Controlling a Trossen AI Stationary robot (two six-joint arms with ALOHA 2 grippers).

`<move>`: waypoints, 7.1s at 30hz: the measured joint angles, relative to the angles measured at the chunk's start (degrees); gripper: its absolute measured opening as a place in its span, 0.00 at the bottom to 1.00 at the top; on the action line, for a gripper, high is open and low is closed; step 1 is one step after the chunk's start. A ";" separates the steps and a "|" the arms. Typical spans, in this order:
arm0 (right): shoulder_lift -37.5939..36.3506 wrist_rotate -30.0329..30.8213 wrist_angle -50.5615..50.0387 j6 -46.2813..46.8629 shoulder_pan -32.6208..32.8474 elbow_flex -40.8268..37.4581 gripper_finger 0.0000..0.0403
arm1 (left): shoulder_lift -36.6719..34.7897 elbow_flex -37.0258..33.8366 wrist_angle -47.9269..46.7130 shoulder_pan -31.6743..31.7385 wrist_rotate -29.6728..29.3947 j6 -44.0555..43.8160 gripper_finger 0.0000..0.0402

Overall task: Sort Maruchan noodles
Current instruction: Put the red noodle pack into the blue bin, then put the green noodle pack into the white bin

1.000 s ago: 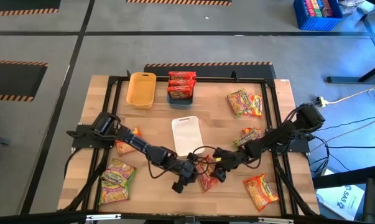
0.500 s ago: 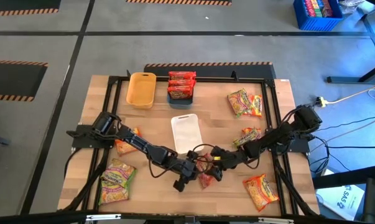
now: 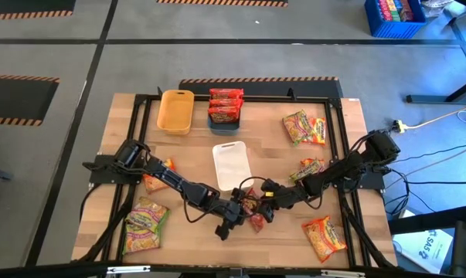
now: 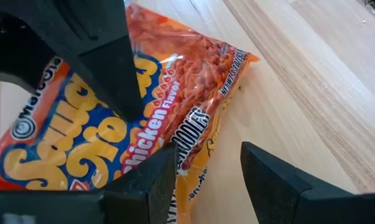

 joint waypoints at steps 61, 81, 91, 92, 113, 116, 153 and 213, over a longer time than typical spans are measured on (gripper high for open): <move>-2.34 -20.21 -33.36 -76.05 -44.89 42.13 0.27 | -54.71 -39.62 2.31 11.95 0.44 1.25 0.43; 17.06 -24.53 -46.05 -84.72 -50.99 54.18 0.27 | -54.38 -39.55 1.12 20.39 7.77 -0.45 0.43; 20.43 -22.68 -47.26 -84.72 -50.73 54.12 0.27 | -54.38 -39.55 2.10 20.41 7.73 -0.98 0.43; 20.44 -22.68 -47.13 -84.68 -50.56 54.12 0.27 | -54.38 -39.55 2.30 20.41 7.75 -0.86 0.43; 8.53 -21.26 -65.94 -79.06 -46.68 57.49 0.69 | -54.39 -39.55 2.67 20.39 7.51 0.01 0.43; 2.60 -21.29 -71.45 -76.14 -45.79 55.64 0.67 | -54.40 -39.55 2.67 20.39 7.51 0.03 0.43; -44.01 -14.48 -93.12 -43.18 -42.71 16.02 0.60 | -52.82 -39.55 5.84 20.39 7.24 -1.19 0.43; -14.14 -30.63 -90.33 -59.42 -42.71 11.15 0.02 | -48.61 -39.57 8.63 20.52 7.03 -1.04 0.43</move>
